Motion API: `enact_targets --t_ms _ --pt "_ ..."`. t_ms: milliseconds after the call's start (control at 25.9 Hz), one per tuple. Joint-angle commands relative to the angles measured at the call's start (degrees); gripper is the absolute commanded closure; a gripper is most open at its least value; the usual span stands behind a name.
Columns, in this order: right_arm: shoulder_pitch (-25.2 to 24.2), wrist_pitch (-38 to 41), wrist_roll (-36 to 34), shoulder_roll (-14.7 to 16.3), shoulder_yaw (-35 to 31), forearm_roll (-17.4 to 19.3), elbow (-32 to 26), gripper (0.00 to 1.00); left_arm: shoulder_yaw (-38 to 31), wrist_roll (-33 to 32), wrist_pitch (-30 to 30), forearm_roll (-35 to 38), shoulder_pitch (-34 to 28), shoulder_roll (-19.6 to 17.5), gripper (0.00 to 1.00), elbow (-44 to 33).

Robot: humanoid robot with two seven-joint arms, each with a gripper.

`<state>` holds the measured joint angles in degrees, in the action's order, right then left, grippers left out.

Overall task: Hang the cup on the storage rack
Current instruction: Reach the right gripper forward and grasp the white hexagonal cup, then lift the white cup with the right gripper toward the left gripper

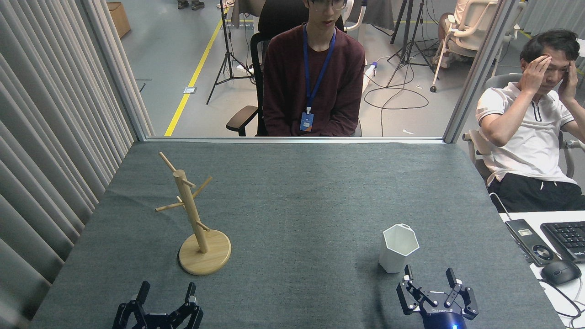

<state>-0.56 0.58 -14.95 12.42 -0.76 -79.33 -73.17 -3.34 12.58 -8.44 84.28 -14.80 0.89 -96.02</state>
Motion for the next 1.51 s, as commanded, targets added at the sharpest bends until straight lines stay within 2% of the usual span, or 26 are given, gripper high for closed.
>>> enact_targets --t_ms 0,348,1121,1159,1314,1469 --pt "1.7 0.4 0.0 0.2 1.4 0.0 2.5 0.02 0.0 0.0 0.1 0.0 0.1 0.1 0.01 0.1" --pt "7.2 -0.1 0.0 -0.5 4.8 0.0 7.8 0.02 -0.1 0.0 0.1 0.0 0.7 -0.1 0.01 0.1" --pt "13.9 -0.3 -0.4 -1.0 7.2 0.0 14.6 0.02 -2.0 0.1 -0.1 0.0 0.8 -0.1 0.01 0.3" --pt "13.9 -0.3 -0.5 -1.0 7.2 0.0 14.8 0.04 -2.0 0.1 -0.1 0.0 0.8 -0.1 0.01 0.3" --pt "13.7 -0.2 -0.6 -0.7 7.2 -0.4 14.9 0.42 -2.0 1.2 -0.6 0.0 0.9 -0.2 0.01 0.2" --pt "13.0 0.1 -1.7 -1.0 7.3 -0.5 12.9 0.43 -1.8 5.0 -0.7 0.0 1.2 -0.2 0.01 0.1"
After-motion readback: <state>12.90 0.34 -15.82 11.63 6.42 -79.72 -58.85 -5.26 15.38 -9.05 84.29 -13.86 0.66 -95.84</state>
